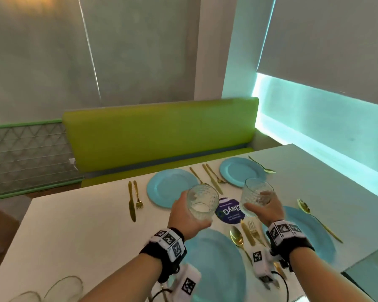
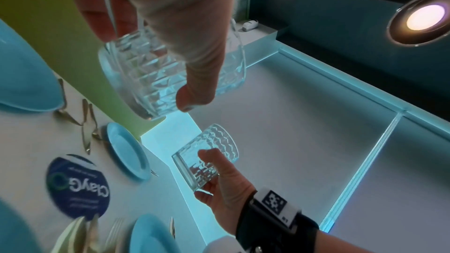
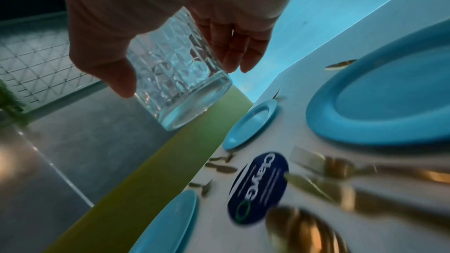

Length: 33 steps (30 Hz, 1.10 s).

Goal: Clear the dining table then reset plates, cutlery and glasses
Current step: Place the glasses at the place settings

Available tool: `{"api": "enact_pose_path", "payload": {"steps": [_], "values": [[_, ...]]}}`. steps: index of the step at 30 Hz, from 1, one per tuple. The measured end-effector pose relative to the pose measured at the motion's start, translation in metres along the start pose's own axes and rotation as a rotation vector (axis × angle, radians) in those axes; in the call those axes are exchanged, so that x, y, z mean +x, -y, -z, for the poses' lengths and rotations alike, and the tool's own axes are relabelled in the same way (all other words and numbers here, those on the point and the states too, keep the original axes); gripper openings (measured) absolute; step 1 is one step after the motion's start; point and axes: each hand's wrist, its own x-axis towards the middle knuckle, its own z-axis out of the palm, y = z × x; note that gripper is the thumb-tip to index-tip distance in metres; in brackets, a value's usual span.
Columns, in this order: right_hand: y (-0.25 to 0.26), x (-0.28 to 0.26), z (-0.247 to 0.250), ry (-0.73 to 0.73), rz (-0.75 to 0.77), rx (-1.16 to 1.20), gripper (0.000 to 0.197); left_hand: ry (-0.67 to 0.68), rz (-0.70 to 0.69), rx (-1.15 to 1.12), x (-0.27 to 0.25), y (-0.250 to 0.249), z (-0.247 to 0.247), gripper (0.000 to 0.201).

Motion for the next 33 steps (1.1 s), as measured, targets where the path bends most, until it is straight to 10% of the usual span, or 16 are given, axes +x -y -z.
{"api": "enact_pose_path", "payload": {"steps": [12, 33], "values": [[-0.028, 0.165, 0.061, -0.074, -0.121, -0.070, 0.064, -0.044, 0.082, 0.035, 0.119, -0.054, -0.103, 0.079], [-0.084, 0.256, 0.038, -0.018, -0.429, -0.158, 0.080, -0.021, 0.189, 0.133, 0.195, -0.042, -0.159, 0.085]]}}
